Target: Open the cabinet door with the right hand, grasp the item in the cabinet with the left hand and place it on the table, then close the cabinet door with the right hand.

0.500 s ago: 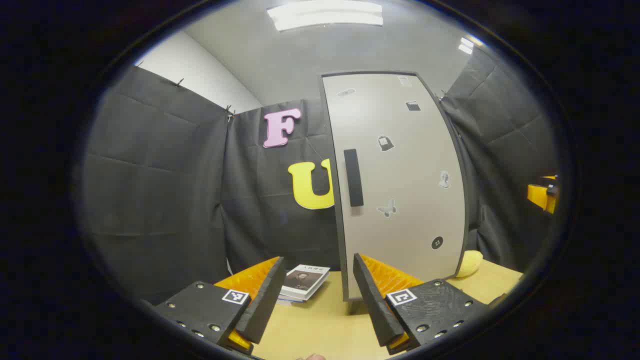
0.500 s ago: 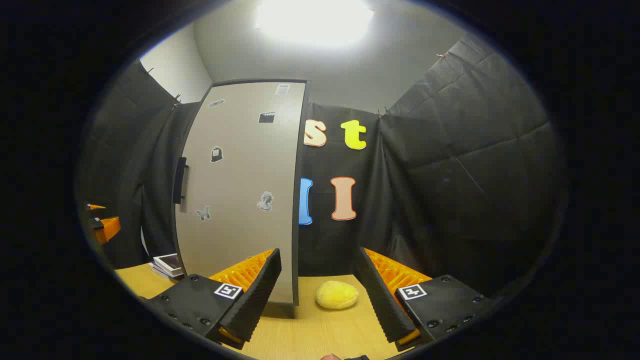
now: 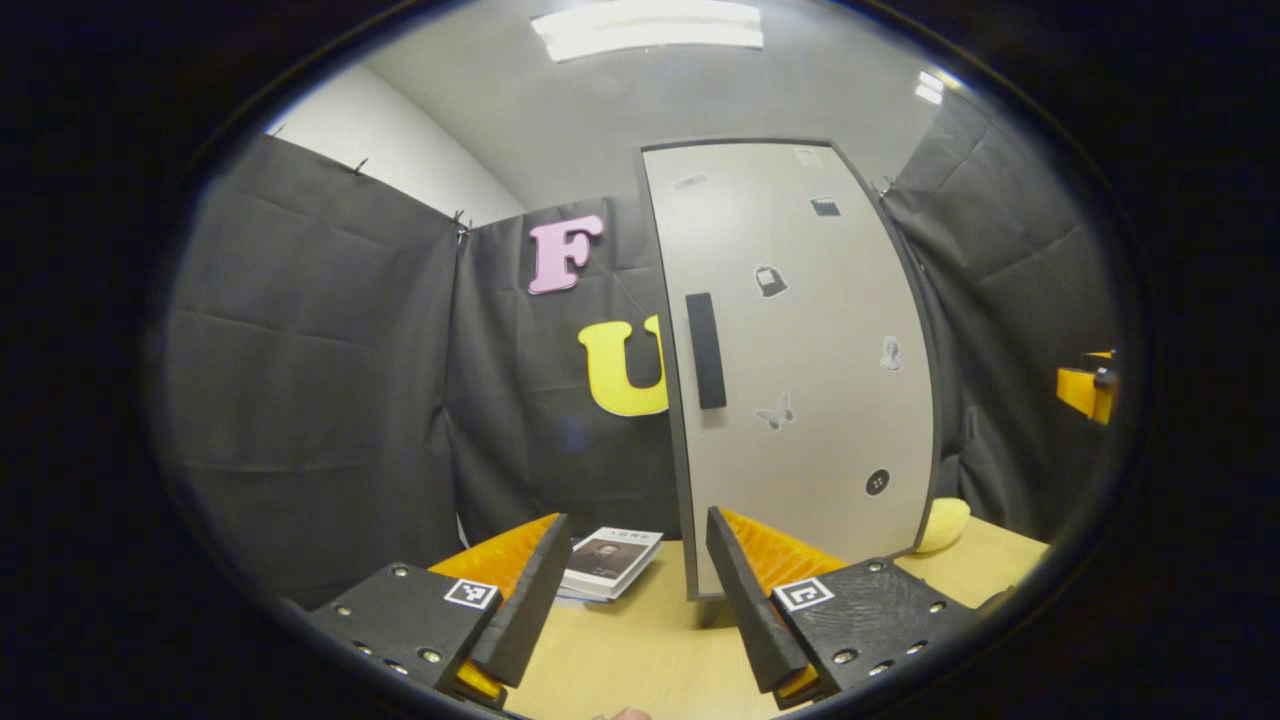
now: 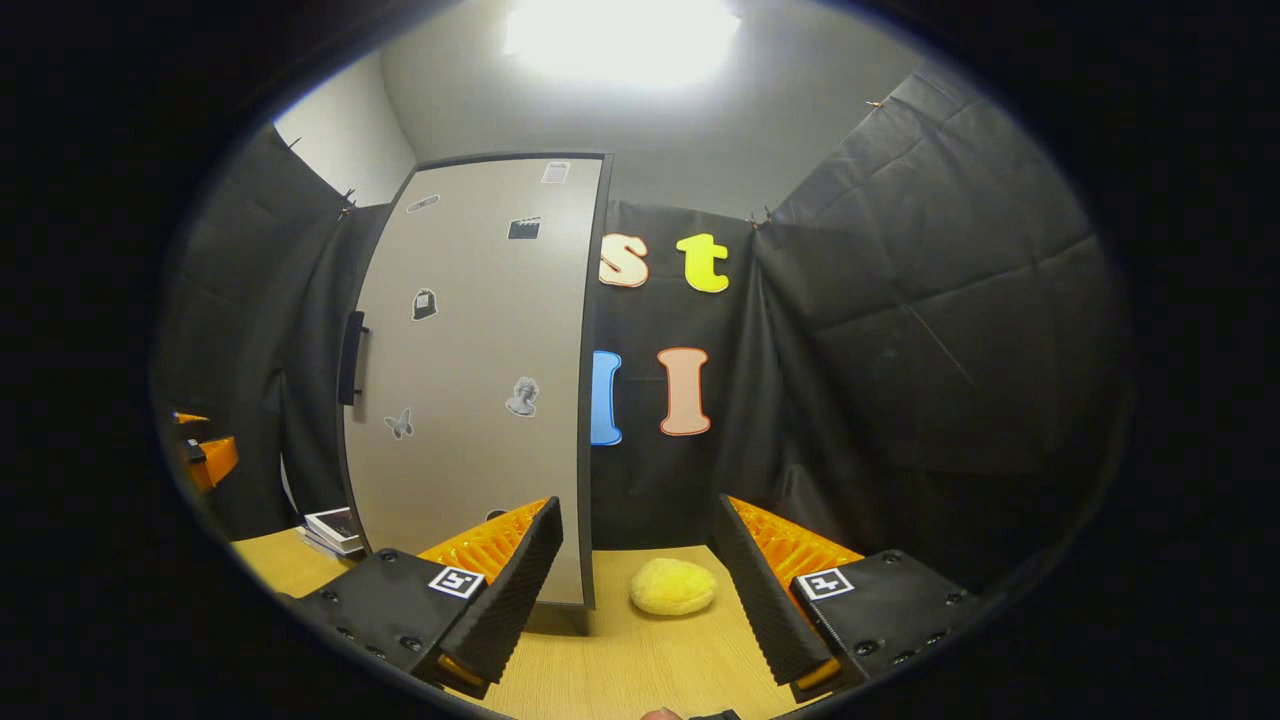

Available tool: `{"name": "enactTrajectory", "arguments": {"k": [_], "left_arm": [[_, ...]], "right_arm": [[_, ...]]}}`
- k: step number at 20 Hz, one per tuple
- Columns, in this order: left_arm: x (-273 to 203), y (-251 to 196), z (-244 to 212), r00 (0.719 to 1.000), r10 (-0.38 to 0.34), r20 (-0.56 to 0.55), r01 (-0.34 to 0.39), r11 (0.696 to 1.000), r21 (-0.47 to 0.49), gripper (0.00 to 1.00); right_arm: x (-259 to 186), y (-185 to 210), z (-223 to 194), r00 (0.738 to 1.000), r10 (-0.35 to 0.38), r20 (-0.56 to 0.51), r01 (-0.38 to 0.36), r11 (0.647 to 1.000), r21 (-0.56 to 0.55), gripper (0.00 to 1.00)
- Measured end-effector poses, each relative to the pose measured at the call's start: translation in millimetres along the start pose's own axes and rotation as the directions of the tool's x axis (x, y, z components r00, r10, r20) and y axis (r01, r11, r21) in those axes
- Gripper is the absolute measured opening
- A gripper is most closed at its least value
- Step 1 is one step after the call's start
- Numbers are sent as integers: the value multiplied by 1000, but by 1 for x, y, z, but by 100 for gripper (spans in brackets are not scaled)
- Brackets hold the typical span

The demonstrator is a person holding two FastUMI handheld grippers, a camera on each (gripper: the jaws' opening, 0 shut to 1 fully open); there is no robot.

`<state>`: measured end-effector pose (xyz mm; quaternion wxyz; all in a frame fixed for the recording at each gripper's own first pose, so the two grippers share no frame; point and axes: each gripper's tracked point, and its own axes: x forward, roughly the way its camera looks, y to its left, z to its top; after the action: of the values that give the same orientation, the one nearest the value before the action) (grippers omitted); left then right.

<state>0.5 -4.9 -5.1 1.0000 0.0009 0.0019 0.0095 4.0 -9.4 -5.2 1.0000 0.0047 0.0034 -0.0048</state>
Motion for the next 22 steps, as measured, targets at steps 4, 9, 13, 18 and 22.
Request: {"name": "enactTrajectory", "arguments": {"k": [4, 9, 13, 18, 22], "left_arm": [[-2, -3, 0, 1000, 3, 0, -3, 1000, 2, 82], [-5, -6, 2, 1000, 6, 5, -6, 1000, 4, 82], [-7, -8, 2, 1000, 22, 5, -22, 1000, 3, 82], [-24, 5, 2, 994, 106, 3, -106, 994, 19, 82], [-41, 29, -5, 983, 181, -14, -181, 983, 34, 82]], "right_arm": [[0, -5, -2, 1000, -6, -3, 6, 1000, 8, 98], [0, -11, -2, 1000, -8, -2, 8, 1000, 11, 98], [5, -8, -2, 1000, 17, -1, -17, 1000, 6, 97], [22, 15, 12, 992, 123, 24, -124, 992, 31, 97], [39, 59, 38, 972, 228, 51, -231, 970, 73, 97]]}}
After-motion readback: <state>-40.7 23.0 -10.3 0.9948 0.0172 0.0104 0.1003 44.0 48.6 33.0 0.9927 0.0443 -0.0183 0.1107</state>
